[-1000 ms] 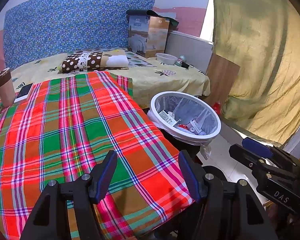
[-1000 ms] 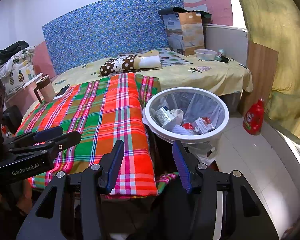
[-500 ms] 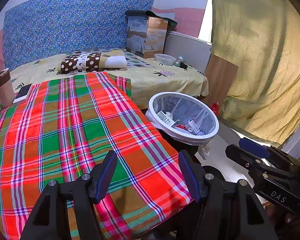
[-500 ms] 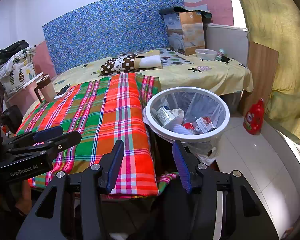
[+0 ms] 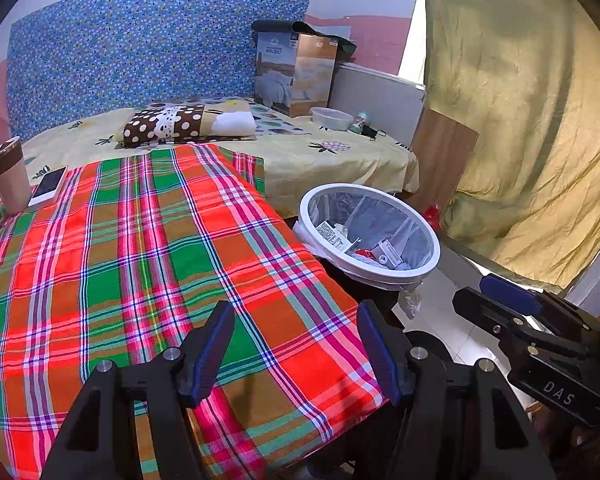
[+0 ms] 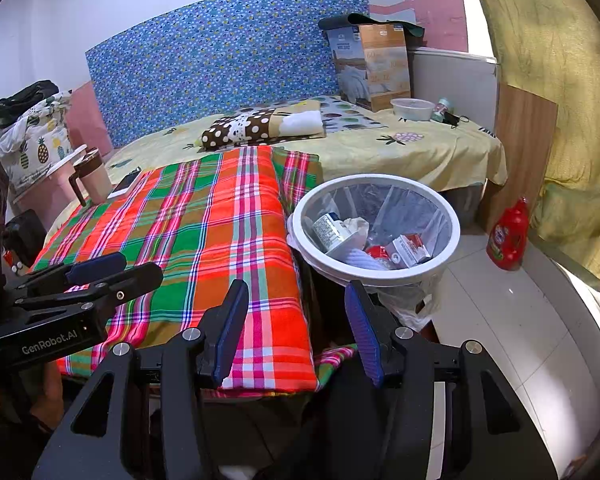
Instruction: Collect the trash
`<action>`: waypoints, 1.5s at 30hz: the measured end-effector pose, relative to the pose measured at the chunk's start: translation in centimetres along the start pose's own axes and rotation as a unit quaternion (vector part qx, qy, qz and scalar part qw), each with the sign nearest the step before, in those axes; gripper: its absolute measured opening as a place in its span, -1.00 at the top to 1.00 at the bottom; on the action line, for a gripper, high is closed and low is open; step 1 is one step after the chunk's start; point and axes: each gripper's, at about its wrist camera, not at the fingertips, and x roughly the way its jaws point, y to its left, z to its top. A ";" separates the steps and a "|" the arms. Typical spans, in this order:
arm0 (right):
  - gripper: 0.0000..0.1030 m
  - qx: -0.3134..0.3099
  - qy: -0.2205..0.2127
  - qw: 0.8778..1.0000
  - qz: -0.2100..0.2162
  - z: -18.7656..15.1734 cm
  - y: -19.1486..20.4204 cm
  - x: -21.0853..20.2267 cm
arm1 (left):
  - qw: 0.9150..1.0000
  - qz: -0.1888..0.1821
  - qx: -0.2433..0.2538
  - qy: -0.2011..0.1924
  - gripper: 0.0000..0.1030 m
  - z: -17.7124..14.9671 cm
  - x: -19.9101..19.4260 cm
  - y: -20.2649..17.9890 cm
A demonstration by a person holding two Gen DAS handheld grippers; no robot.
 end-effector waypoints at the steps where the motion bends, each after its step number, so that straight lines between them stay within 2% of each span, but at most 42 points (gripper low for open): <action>1: -0.02 0.000 0.000 1.000 0.000 0.0 0.0 0.0 | 1.000 -0.001 0.000 0.000 -0.23 0.0 0.0 0.0; 45: -0.02 0.001 0.002 1.000 0.000 0.1 0.4 0.1 | 1.000 0.003 0.016 -0.008 -0.23 -0.3 -0.5 -0.4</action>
